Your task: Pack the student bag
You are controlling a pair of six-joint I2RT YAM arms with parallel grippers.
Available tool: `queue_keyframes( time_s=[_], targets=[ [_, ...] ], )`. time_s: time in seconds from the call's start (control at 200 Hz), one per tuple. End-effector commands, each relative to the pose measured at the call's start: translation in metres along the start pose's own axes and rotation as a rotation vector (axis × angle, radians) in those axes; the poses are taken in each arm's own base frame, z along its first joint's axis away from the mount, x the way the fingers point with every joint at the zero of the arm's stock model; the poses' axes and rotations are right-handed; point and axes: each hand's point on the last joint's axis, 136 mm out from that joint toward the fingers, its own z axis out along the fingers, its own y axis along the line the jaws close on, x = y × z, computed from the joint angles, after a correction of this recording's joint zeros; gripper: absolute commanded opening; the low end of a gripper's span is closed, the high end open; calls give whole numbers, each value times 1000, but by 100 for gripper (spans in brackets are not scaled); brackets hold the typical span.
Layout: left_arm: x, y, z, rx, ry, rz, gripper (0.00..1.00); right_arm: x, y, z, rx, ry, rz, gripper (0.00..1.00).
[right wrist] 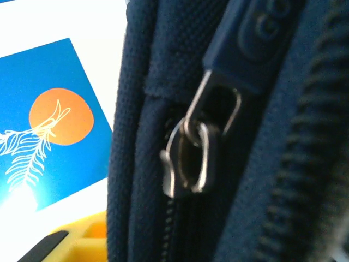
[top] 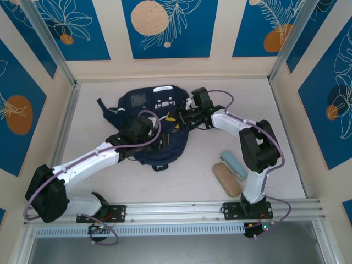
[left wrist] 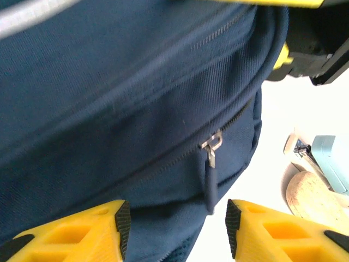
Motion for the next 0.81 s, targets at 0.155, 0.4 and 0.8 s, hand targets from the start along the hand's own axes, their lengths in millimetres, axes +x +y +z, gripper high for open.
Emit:
queue_keyframes(
  time_s=[0.155,0.4,0.8],
  targets=[
    [-6,-15,6,51,-23,-88,47,6,43,7,-78,12,-80,29],
    [-12,5,9,-63,-66,-66,45,9,43,5,-76,14,-83,29],
    [-11,-14,21,23,-27,-28,22,12,44,5,-83,25,-77,25]
  ],
)
